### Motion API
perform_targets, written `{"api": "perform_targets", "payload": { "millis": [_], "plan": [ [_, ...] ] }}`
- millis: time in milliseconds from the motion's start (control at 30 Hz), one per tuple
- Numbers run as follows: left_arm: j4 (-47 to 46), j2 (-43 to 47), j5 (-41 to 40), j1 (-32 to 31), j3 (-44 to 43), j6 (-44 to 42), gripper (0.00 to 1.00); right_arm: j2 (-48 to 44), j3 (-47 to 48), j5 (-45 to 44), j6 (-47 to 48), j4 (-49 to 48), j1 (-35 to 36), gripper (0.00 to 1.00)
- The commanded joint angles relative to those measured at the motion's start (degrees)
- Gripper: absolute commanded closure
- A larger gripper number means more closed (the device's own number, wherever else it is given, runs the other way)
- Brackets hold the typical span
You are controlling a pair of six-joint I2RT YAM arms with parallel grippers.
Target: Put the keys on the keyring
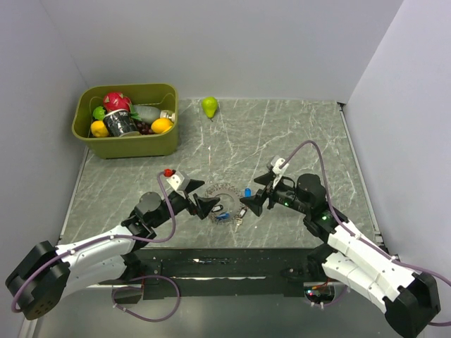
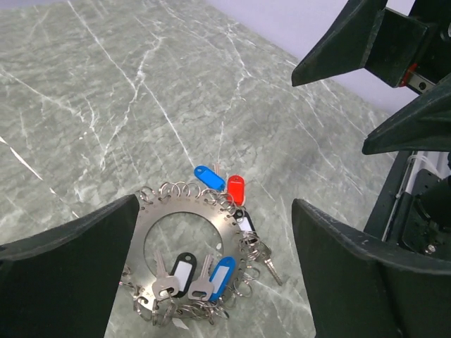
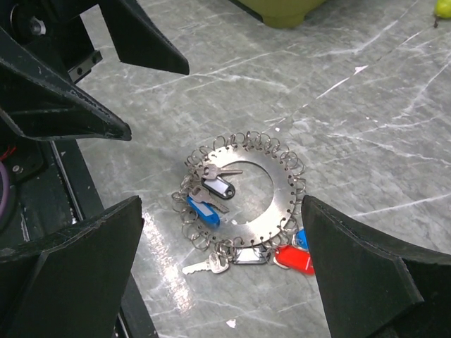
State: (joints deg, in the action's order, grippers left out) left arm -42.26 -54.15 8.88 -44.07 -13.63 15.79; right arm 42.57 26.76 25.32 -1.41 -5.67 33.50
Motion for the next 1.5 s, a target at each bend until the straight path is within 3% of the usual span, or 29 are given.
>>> {"api": "perform_targets", "payload": {
  "millis": [0, 533, 800, 933, 1100, 1233, 1367, 1467],
  "plan": [
    [-4.1, 0.5, -1.6, -0.2, -2.0, -0.1, 0.04, 1.6, 4.4, 1.6, 0.0, -4.0, 0.1, 0.00],
    [-2.9, -5.8, 2.3, -0.2, -9.2, -1.9, 0.04, 4.9, 6.1, 2.8, 0.0, -5.8, 0.1, 0.00],
    [2.2, -6.1, -8.7, -0.2, -9.7, 1.2, 0.04, 5.4, 5.2, 0.4, -0.8, -5.9, 0.2, 0.00],
    [6.0, -7.1, -8.7, -0.2, -11.3, 1.8, 0.04, 5.8, 4.6, -2.5, -2.2, -5.9, 0.2, 0.00],
    [4.3, -5.5, -11.1, -0.1, -9.2, 2.8, 0.04, 4.3, 3.5, -10.2, -4.0, -5.5, -0.2, 0.00],
    [8.1, -6.1, -17.5, -0.2, -11.1, 4.1, 0.04, 1.7, 2.6, -17.6, -6.2, -4.3, -1.6, 0.00],
    [16.0, -9.6, -28.8, -0.2, -14.4, 7.7, 0.04, 0.0, 1.1, -23.3, -8.4, -3.3, -3.6, 0.00],
    [19.0, -12.4, -31.2, -0.2, -16.4, 8.6, 0.03, -1.3, 0.6, -26.4, -9.8, -1.9, -5.5, 0.00]
  ]
}}
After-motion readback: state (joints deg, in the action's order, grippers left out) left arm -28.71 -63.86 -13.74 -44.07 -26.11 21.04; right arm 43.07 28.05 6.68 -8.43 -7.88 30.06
